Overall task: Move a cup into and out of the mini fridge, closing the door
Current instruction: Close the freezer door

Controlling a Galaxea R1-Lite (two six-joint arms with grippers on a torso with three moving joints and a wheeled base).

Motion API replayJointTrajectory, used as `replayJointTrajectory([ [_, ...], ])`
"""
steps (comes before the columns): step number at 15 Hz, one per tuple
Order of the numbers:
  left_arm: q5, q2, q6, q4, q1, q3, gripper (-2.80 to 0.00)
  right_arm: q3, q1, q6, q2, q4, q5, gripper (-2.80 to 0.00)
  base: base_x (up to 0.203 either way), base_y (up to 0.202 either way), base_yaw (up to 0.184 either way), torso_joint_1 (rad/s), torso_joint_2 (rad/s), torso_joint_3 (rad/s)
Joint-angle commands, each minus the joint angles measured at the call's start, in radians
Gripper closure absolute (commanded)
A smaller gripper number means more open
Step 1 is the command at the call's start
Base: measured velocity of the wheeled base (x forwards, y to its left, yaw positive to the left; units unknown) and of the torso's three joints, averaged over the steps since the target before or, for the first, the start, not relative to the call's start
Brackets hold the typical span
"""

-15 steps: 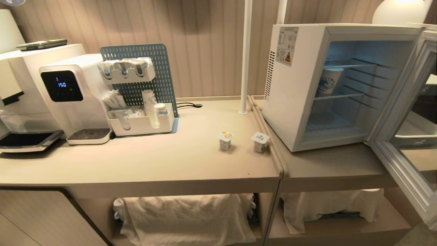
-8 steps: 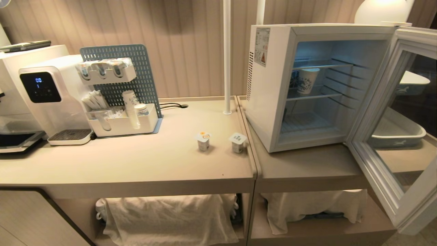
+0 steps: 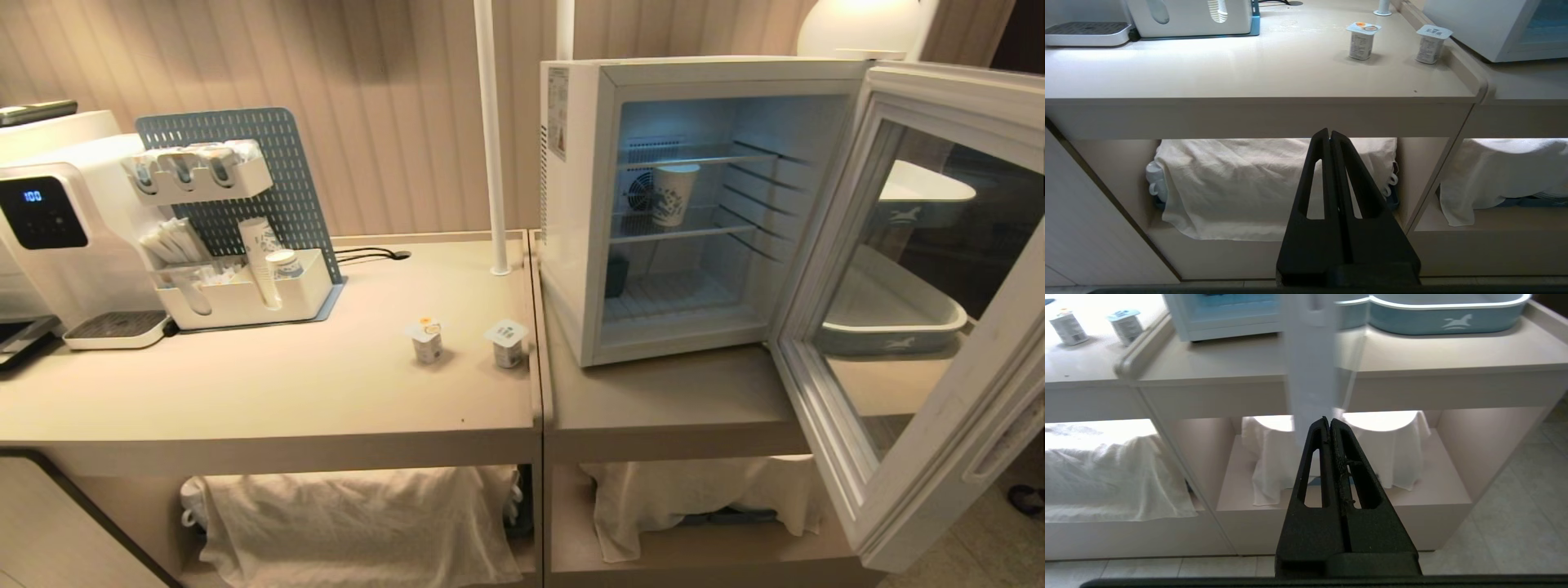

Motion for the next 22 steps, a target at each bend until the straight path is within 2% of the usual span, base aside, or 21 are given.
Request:
replayJointTrajectory([
  [1, 0.000, 0.000, 0.000, 0.000, 0.001, 0.002, 0.00, 0.000, 0.000, 0.000, 0.002, 0.001, 0.000, 0.00, 0.000, -0.197, -0.004, 0.002, 0.00, -0.002],
  [11, 0.000, 0.000, 0.000, -0.001, 0.001, 0.002, 0.00, 0.000, 0.000, 0.001, 0.005, -0.001, 0.000, 0.00, 0.000, -0.192, 0.000, 0.002, 0.00, 0.003],
  [14, 0.000, 0.000, 0.000, -0.001, 0.001, 0.002, 0.00, -0.005, 0.000, 0.001, 0.003, 0.006, -0.001, 0.00, 0.000, -0.066, 0.000, 0.005, 0.00, 0.002],
  [16, 0.000, 0.000, 0.000, -0.001, 0.001, 0.002, 0.00, -0.105, 0.000, 0.028, 0.032, 0.025, -0.004, 0.00, 0.000, 0.000, 0.000, 0.000, 0.00, 0.000],
  [19, 0.000, 0.000, -0.002, -0.001, 0.001, 0.002, 0.00, -0.283, 0.000, 0.170, 0.302, 0.035, -0.075, 0.00, 0.000, 0.000, 0.000, 0.000, 0.00, 0.000],
  [22, 0.000, 0.000, -0.002, -0.001, 0.001, 0.002, 0.00, -0.446, -0.022, 0.274, 0.813, -0.016, -0.117, 0.00, 0.000, 0.000, 0.000, 0.000, 0.00, 0.000],
])
